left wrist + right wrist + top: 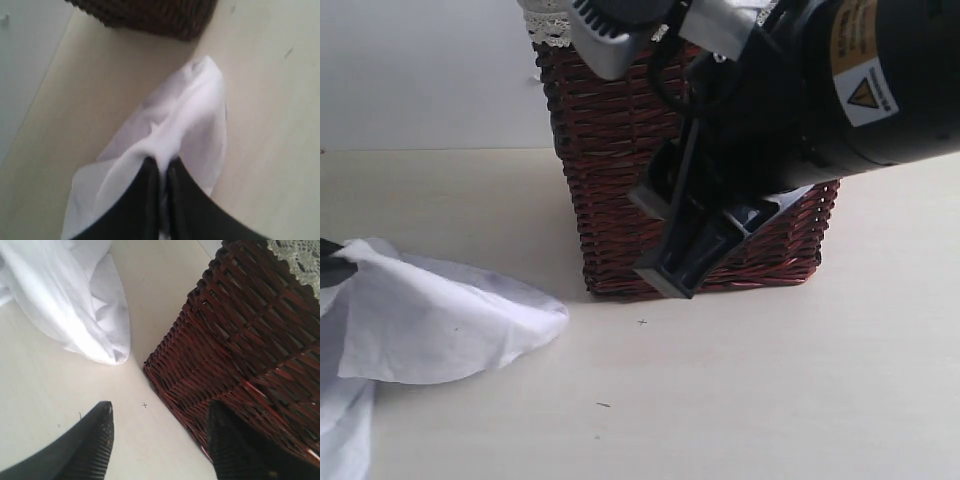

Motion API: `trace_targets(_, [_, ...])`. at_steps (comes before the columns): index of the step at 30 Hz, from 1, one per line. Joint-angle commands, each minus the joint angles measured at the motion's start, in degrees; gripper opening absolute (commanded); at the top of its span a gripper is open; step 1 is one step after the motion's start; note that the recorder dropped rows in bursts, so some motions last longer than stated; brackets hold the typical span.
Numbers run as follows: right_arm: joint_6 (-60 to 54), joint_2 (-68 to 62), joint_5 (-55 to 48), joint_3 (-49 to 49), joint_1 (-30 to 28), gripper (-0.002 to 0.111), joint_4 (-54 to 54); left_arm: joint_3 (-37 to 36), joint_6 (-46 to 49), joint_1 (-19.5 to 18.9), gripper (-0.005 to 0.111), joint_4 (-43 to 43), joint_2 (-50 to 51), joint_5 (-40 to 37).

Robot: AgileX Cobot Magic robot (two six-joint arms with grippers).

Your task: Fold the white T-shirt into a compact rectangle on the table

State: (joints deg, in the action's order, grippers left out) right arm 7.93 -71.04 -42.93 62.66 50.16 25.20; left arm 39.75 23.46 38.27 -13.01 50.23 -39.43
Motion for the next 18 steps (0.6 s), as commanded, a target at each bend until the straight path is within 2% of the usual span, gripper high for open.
trace_targets(1, [-0.8, 0.4, 0.0, 0.6, -0.2, 0.054, -0.9, 1.1, 0.5, 0.5, 0.0, 10.9, -3.8, 3.5])
trace_targets(5, [-14.4, -0.2, 0.6, 0.6, -0.2, 0.054, -12.5, 0.5, 0.7, 0.5, 0.0, 17.9, -2.9, -1.1])
trace_targets(7, [-19.9, -0.9, 0.9, 0.6, -0.2, 0.054, -18.3, -0.6, 3.9, 0.5, 0.0, 22.2, -1.4, -6.6])
trace_targets(11, [-23.4, -3.8, 1.1, 0.6, -0.2, 0.054, -22.6, -3.9, 11.2, 0.5, 0.001, 28.4, 1.6, -12.5])
trace_targets(12, [-23.4, -5.2, 1.1, 0.6, -0.2, 0.054, -22.6, -4.8, 15.7, 1.1, 0.009, 30.4, 2.0, -11.5])
trace_targets(13, [-23.4, -6.0, 0.9, 0.6, -0.2, 0.054, -22.6, -4.7, 16.2, 1.5, 0.014, 30.4, 2.0, -11.2])
trace_targets(14, [-23.4, -7.3, 0.9, 0.6, -0.2, 0.054, -22.8, -3.8, 16.4, 2.0, 0.031, 29.2, 1.7, -10.8])
trace_targets(15, [-23.4, -7.9, 0.9, 0.6, -0.2, 0.054, -22.9, -3.5, 16.4, 2.0, 0.041, 28.4, 1.4, -10.6])
trace_targets(16, [-23.6, -9.2, 0.9, 0.6, -0.2, 0.054, -23.4, -2.9, 16.4, 2.0, 0.058, 26.9, -0.1, -9.4])
trace_targets(18, [-27.4, -11.0, 0.6, 0.6, -0.2, 0.054, -27.4, -2.8, 16.4, 2.0, 0.072, 27.0, -3.0, -7.8])
